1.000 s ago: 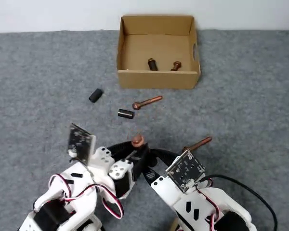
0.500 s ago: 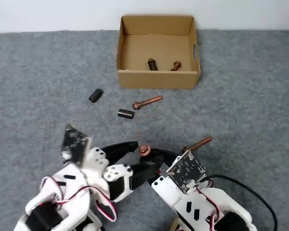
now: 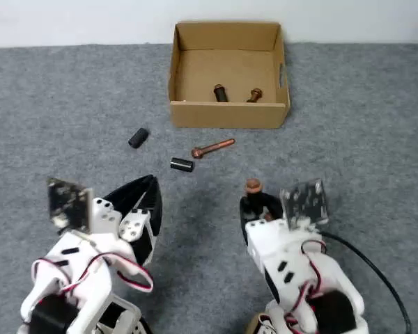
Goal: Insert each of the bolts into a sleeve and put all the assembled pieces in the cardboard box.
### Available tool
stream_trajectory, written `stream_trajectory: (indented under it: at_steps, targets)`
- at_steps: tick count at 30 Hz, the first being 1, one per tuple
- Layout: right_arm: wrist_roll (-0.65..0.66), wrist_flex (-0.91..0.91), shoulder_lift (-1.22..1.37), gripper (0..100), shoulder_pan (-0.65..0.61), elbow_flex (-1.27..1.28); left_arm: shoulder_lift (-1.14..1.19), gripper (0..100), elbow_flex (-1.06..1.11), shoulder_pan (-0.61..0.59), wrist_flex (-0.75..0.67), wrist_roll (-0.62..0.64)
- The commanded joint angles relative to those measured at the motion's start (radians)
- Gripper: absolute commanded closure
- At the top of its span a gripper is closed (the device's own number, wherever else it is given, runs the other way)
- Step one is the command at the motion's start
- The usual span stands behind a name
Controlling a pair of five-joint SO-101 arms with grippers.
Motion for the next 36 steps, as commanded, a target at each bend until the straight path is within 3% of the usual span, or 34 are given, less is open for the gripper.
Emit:
stream_trajectory:
  at_steps: [1, 4, 8, 13, 18, 36]
  targets:
    - [-0.052, -0.117, 0.174, 99.1, 0.021, -0.126, 0.003, 100, 0.090, -0.078, -0.005, -0.029]
    - [-0.058, -0.208, 0.355, 99.1, 0.021, -0.198, 0.003, 100, 0.191, -0.166, -0.040, -0.031]
    - [-0.060, -0.337, 0.593, 99.1, 0.022, -0.305, 0.003, 100, 0.360, -0.264, -0.189, -0.031]
    - [-0.052, -0.515, 0.872, 99.1, 0.061, -0.465, 0.003, 100, 0.565, -0.273, -0.353, -0.031]
    - [-0.052, -0.575, 1.145, 99.1, 0.131, -0.680, 0.003, 100, 0.699, -0.279, -0.470, -0.031]
    - [-0.048, -0.680, 2.018, 99.1, 0.170, -1.452, 0.011, 100, 0.723, -0.281, -0.480, -0.025]
